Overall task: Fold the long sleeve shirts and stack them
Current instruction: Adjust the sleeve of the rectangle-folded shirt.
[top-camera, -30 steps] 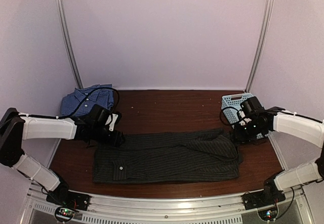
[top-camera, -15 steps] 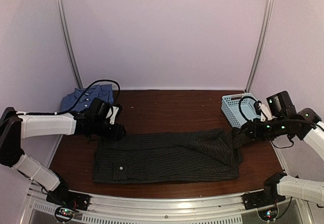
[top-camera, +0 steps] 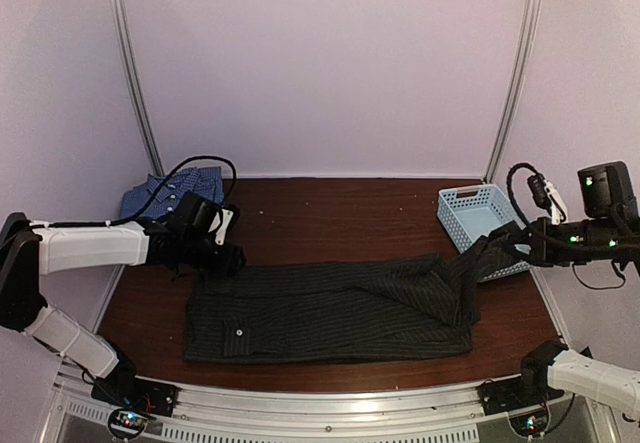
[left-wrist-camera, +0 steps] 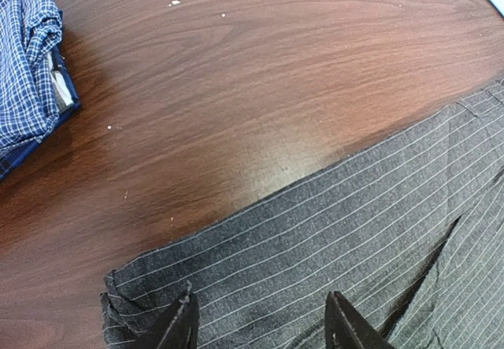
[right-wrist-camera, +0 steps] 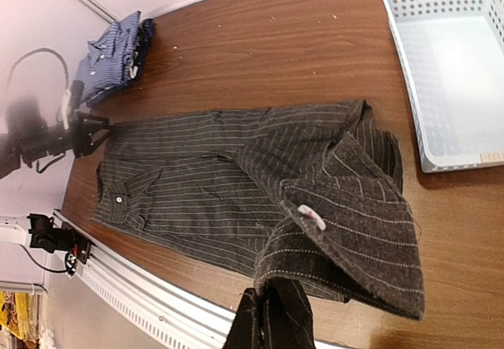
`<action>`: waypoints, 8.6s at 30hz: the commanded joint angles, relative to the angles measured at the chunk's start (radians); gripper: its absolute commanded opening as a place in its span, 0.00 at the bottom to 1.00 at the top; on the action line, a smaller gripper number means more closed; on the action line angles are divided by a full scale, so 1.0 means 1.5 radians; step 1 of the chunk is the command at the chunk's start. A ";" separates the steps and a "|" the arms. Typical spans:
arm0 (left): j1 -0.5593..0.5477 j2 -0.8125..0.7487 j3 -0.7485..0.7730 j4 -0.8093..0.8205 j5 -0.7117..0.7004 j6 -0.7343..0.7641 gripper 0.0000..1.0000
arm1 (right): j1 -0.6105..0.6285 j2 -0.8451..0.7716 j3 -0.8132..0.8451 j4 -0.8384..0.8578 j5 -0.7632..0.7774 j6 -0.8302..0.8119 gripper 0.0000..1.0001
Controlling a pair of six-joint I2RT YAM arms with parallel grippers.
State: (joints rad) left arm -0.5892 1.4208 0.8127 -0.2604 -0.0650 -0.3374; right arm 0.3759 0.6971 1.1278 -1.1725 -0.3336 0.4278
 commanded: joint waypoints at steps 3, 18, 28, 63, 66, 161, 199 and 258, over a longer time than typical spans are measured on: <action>-0.002 -0.019 0.016 0.006 -0.010 0.010 0.56 | 0.005 0.046 0.138 0.027 -0.089 -0.068 0.00; -0.002 -0.016 0.022 0.008 -0.011 0.014 0.56 | 0.005 0.095 0.238 0.071 -0.197 -0.042 0.00; -0.002 -0.017 0.024 0.013 -0.003 0.014 0.56 | 0.005 0.036 0.146 0.047 -0.003 0.115 0.01; -0.002 -0.017 0.025 0.020 0.000 0.022 0.56 | 0.050 -0.030 -0.290 0.148 -0.003 0.166 0.48; -0.002 -0.009 0.025 0.020 -0.004 0.021 0.56 | 0.115 -0.032 -0.351 0.238 -0.021 0.204 0.53; -0.002 -0.020 0.012 0.010 0.000 0.018 0.56 | 0.442 0.467 -0.224 0.244 0.526 0.294 0.72; -0.001 -0.024 0.016 0.005 -0.004 0.022 0.56 | 0.413 0.270 -0.204 0.533 0.028 0.274 0.00; -0.264 0.061 -0.042 0.378 0.314 0.068 0.61 | 0.508 0.279 -0.245 0.382 0.149 0.343 0.58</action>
State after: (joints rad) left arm -0.9337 1.4624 0.7063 0.2184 0.3691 -0.2771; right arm 1.1267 1.1496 0.7307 -0.5129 -0.1040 1.0092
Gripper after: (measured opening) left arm 0.607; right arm 0.576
